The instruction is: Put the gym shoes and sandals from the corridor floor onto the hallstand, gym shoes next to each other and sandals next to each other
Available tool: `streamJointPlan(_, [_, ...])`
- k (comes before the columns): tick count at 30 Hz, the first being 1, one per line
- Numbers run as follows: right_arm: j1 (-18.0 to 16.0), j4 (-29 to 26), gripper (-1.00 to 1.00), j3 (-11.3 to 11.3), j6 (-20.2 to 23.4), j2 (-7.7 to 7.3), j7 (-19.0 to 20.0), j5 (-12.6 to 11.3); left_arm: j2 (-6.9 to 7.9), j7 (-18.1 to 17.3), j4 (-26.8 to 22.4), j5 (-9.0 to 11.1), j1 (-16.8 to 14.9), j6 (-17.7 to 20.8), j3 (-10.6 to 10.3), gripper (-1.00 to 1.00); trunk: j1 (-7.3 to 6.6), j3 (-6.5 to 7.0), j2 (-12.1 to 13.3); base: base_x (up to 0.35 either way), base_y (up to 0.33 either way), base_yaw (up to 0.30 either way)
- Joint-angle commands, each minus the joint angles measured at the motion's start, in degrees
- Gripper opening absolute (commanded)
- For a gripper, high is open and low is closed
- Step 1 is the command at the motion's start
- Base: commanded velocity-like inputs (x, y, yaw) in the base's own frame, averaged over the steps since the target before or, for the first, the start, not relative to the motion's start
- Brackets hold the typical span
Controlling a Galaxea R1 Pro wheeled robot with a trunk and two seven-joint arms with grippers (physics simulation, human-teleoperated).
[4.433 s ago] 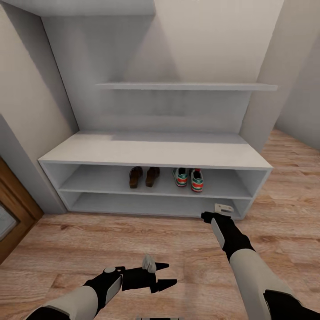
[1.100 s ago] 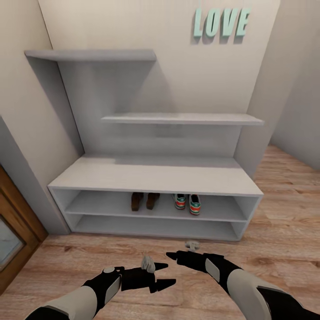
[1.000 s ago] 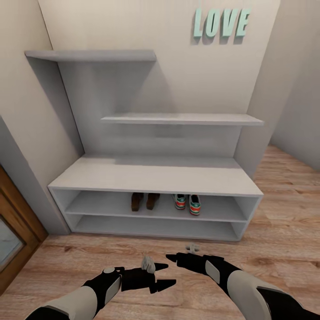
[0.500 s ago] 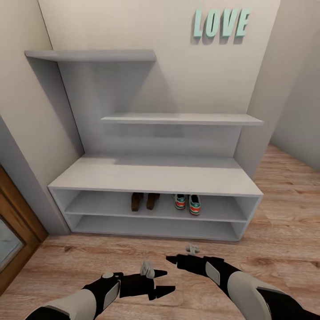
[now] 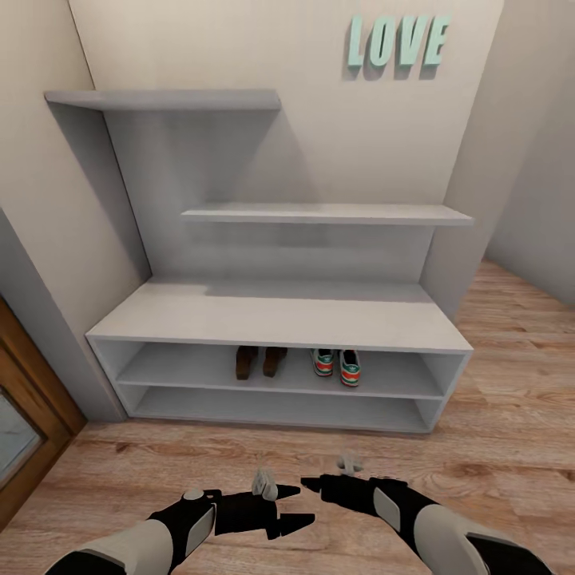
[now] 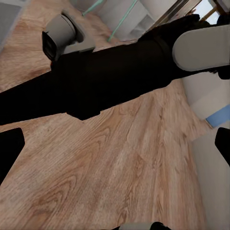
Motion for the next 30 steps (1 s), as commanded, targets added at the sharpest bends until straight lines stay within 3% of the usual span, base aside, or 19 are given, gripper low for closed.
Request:
streamJointPlan(1, [0.2, -0.1, 1.0, -0.5, 0.6, 0.0, 0.1, 0.0, 0.0, -0.1, 0.0, 0.5, 0.0, -0.3, -0.5, 1.0, -0.01, -0.05, 0.0, 0.0, 0.0, 0.0])
streamJointPlan(30, [1.5, -0.1, 1.0, -0.5, 0.6, -0.02, 0.1, -0.1, 0.0, -0.1, 0.1, 0.5, 0.0, -0.3, -0.5, 1.0, -0.01, -0.05, 0.0, 0.0, 0.0, 0.0])
